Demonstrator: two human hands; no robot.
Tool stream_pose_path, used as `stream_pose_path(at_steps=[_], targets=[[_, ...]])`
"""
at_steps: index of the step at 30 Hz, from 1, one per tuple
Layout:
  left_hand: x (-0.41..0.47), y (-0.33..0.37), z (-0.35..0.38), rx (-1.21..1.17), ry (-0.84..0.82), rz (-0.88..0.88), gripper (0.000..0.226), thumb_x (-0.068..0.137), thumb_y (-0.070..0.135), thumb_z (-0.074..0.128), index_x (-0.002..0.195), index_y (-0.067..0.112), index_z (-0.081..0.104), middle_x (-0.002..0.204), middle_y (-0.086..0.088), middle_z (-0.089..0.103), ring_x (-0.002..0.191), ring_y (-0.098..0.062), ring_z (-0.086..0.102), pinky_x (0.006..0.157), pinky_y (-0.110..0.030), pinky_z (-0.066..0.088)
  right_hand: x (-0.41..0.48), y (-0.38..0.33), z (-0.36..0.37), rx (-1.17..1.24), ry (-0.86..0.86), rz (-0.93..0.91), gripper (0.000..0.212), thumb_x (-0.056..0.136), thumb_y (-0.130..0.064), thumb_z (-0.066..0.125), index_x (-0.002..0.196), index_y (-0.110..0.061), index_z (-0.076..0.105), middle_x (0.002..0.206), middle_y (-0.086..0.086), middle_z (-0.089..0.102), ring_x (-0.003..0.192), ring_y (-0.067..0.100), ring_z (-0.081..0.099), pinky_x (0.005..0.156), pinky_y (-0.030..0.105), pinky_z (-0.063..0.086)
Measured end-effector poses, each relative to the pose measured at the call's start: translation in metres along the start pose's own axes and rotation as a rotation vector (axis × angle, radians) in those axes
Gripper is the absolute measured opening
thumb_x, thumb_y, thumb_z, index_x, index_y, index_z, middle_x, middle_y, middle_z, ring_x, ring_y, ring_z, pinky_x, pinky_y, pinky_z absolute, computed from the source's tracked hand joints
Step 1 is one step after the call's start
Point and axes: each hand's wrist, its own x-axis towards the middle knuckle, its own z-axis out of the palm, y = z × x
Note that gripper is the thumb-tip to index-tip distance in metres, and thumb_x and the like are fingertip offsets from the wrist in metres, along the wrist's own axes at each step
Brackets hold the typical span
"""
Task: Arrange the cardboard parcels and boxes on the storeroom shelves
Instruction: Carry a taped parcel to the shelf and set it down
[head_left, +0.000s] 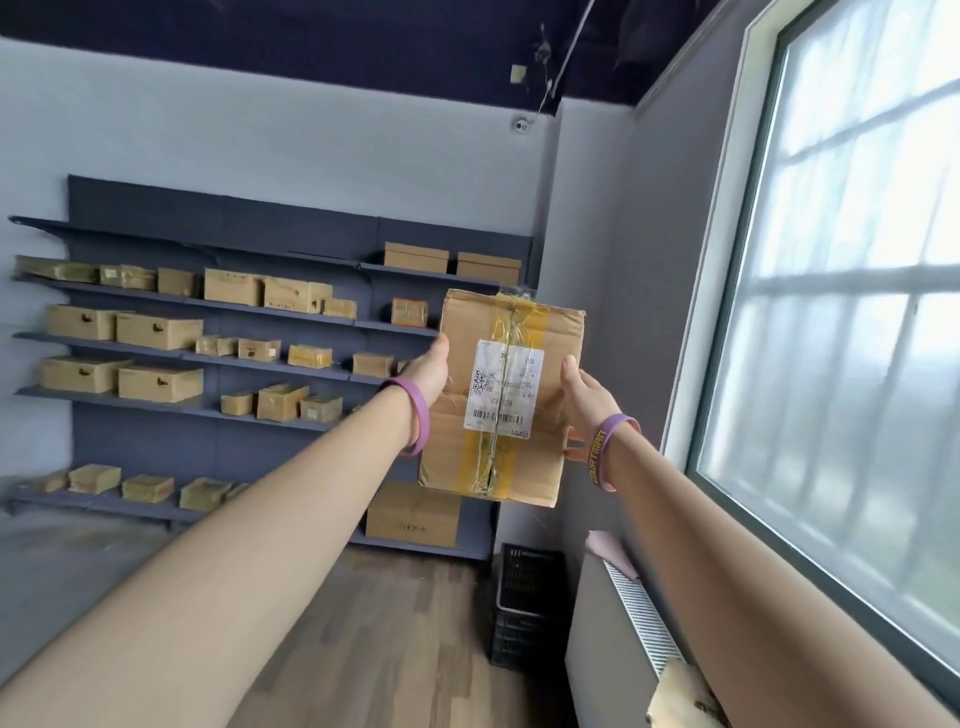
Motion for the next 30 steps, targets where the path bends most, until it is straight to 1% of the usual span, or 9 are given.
stream_pose_path(at_steps=[5,9,12,18,20,22,23,26,30], targets=[[0.089,-0.005,0.002,-0.015,0.022,-0.022,0.071,0.105,0.058,0.02,0.155,0.009,0.03,0.16,-0.012,0.034,0.147,-0.031,0.032,0.121,-0.046,0.024,0.084,0.006,0.032,0.002,-0.025,0.024,0.06,0.103,-0.057,0.029,0.152,-0.024,0.035,0.153,0.005,0.042,0.137,0.031,0.043,0.113,0.054,0.036],[0.155,-0.009,0.009,-0.028,0.029,-0.038,0.071,0.104,0.061,0.023,0.155,0.011,0.031,0.158,-0.012,0.037,0.145,-0.032,0.034,0.121,-0.045,0.026,0.147,0.012,0.047,0.009,-0.024,-0.004,0.059,0.103,-0.056,0.029,0.152,-0.023,0.036,0.152,0.006,0.044,0.136,0.03,0.045,0.113,0.053,0.037],[0.201,-0.014,0.017,-0.013,0.021,-0.036,0.07,0.103,0.062,0.023,0.153,0.015,0.034,0.156,-0.01,0.04,0.144,-0.032,0.036,0.12,-0.048,0.028,0.196,0.023,0.058,-0.014,-0.033,-0.019,0.058,0.103,-0.056,0.028,0.15,-0.023,0.038,0.15,0.006,0.045,0.134,0.03,0.046,0.112,0.053,0.038],[0.309,-0.036,0.048,0.012,0.053,-0.07,0.071,0.102,0.063,0.024,0.153,0.015,0.033,0.156,-0.011,0.039,0.143,-0.033,0.037,0.118,-0.052,0.03,0.31,0.061,0.08,0.0,-0.065,0.012,0.063,0.102,-0.06,0.028,0.153,-0.024,0.035,0.154,0.005,0.042,0.138,0.031,0.044,0.114,0.054,0.036],[0.35,-0.042,0.06,0.028,0.066,-0.061,0.068,0.104,0.06,0.024,0.15,0.013,0.038,0.15,-0.011,0.045,0.139,-0.033,0.041,0.116,-0.051,0.033,0.354,0.074,0.088,0.025,-0.083,0.021,0.063,0.101,-0.06,0.03,0.152,-0.023,0.036,0.153,0.005,0.044,0.137,0.032,0.045,0.114,0.054,0.036],[0.392,-0.044,0.074,0.036,0.079,-0.054,0.064,0.105,0.057,0.023,0.146,0.01,0.04,0.135,-0.011,0.055,0.131,-0.031,0.046,0.115,-0.049,0.035,0.402,0.084,0.094,0.033,-0.1,0.032,0.064,0.101,-0.06,0.03,0.154,-0.023,0.034,0.154,0.005,0.042,0.138,0.033,0.043,0.114,0.055,0.036],[0.412,-0.043,0.08,0.038,0.086,-0.055,0.063,0.106,0.055,0.023,0.146,0.01,0.04,0.131,-0.011,0.056,0.129,-0.031,0.047,0.115,-0.048,0.035,0.425,0.087,0.097,0.034,-0.11,0.036,0.065,0.101,-0.06,0.03,0.154,-0.023,0.033,0.155,0.005,0.041,0.139,0.033,0.043,0.114,0.055,0.036],[0.477,-0.039,0.098,0.053,0.09,-0.071,0.066,0.105,0.057,0.023,0.152,0.011,0.034,0.152,-0.012,0.044,0.141,-0.033,0.04,0.118,-0.051,0.03,0.495,0.093,0.104,0.03,-0.122,0.031,0.063,0.102,-0.058,0.03,0.154,-0.023,0.033,0.156,0.006,0.04,0.14,0.033,0.042,0.114,0.054,0.036],[0.553,-0.033,0.118,0.054,0.107,-0.075,0.067,0.105,0.058,0.023,0.155,0.014,0.032,0.157,-0.011,0.039,0.144,-0.032,0.037,0.119,-0.051,0.029,0.579,0.098,0.113,0.024,-0.125,0.014,0.062,0.103,-0.058,0.03,0.155,-0.024,0.031,0.157,0.005,0.038,0.14,0.033,0.041,0.114,0.055,0.036]])
